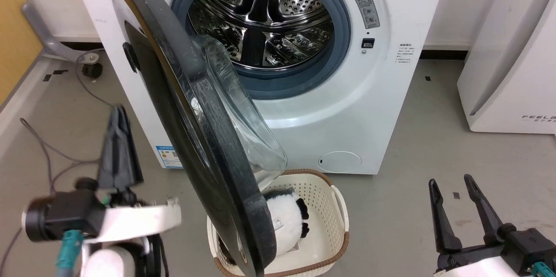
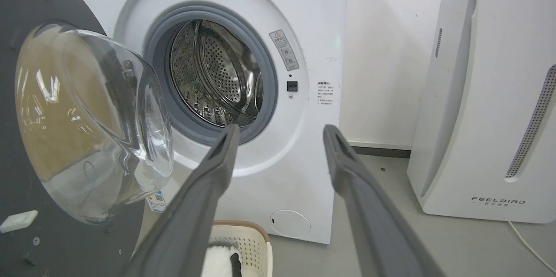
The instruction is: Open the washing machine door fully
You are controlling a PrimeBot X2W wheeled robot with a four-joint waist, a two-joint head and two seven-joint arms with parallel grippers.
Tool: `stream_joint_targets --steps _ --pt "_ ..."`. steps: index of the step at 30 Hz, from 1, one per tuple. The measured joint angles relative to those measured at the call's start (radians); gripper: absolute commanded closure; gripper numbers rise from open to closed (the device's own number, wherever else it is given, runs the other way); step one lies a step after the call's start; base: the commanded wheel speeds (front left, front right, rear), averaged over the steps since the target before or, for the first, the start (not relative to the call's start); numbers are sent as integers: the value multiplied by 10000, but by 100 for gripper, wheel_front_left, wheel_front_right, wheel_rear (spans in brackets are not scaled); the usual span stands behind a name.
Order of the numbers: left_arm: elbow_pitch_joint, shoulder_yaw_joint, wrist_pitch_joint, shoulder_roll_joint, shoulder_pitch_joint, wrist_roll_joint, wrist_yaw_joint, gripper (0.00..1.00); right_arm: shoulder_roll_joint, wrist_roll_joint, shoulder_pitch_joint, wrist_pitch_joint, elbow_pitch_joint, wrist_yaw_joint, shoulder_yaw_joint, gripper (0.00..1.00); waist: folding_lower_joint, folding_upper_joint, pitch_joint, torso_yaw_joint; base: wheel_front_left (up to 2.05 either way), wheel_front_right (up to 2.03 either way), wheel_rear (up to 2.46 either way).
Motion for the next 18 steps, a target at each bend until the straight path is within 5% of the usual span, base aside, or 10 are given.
stream_joint_targets --steps 18 --pt "-2629 -3028 0 -6 -580 132 -499 100 2 2 1 0 10 0 -13 0 -1 0 -88 222 0 0 0"
